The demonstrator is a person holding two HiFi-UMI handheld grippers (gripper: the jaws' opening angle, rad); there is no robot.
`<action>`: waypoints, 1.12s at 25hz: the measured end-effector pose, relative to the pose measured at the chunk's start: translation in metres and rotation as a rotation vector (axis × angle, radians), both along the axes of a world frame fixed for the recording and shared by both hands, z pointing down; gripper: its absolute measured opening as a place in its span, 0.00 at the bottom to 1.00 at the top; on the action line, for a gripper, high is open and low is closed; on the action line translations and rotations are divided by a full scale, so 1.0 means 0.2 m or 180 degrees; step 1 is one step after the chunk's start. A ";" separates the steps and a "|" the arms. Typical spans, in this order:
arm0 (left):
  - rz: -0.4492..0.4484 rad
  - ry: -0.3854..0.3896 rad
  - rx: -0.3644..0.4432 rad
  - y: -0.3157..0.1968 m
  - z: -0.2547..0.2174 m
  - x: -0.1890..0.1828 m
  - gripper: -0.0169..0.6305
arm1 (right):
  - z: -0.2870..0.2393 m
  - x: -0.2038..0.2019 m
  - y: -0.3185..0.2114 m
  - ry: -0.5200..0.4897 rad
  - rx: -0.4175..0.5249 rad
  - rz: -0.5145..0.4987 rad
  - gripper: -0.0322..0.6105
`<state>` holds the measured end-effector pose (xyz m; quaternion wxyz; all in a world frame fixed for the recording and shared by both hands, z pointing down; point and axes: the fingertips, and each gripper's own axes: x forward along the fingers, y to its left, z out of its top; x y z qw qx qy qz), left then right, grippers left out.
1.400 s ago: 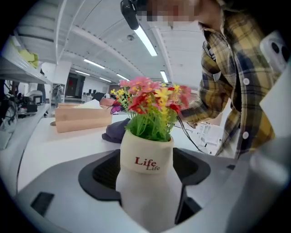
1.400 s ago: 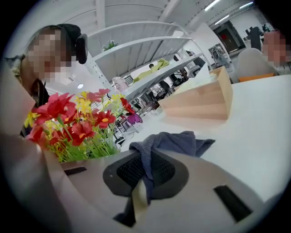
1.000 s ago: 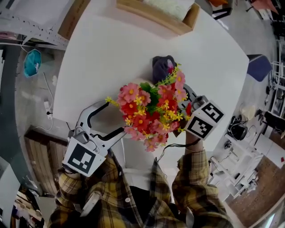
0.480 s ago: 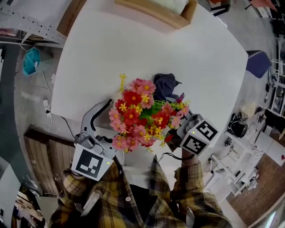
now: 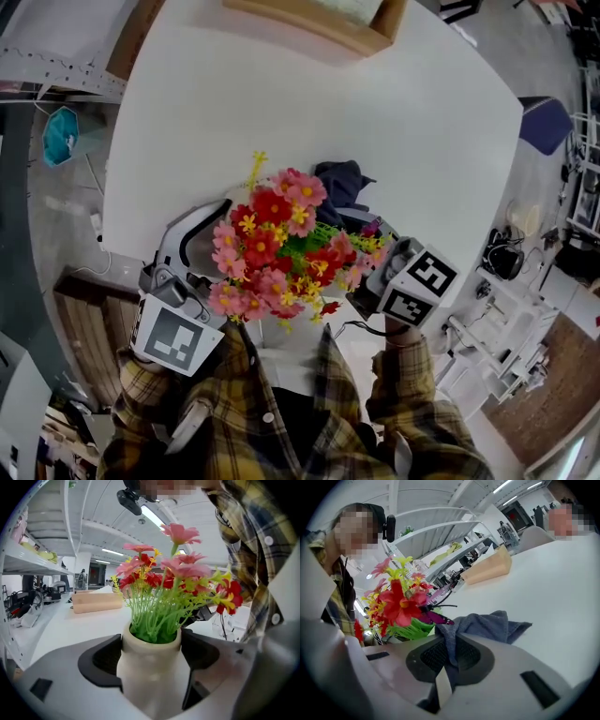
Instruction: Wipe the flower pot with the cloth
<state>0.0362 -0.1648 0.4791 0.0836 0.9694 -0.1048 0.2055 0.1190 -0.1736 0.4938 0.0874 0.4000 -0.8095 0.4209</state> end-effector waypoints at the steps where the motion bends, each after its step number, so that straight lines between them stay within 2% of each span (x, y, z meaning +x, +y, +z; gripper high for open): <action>1: 0.0045 0.0010 -0.0016 0.00 0.00 0.00 0.63 | 0.00 0.00 -0.01 0.0005 0.0001 -0.0025 0.07; 12: 0.0786 -0.0014 -0.0042 -0.06 -0.01 0.04 0.63 | -0.01 0.04 -0.19 -0.0006 0.0017 -0.0372 0.07; 19: 0.1459 -0.0062 -0.0046 -0.09 0.00 0.08 0.63 | -0.01 0.04 -0.31 -0.0112 0.0051 -0.0850 0.07; 24: 0.1977 -0.0112 -0.0024 -0.09 0.00 0.11 0.63 | -0.01 -0.04 -0.39 -0.0261 0.0039 -0.1192 0.07; 28: 0.2259 -0.0149 -0.0034 -0.10 0.00 0.13 0.63 | -0.02 -0.11 -0.43 -0.0384 -0.0037 -0.1492 0.07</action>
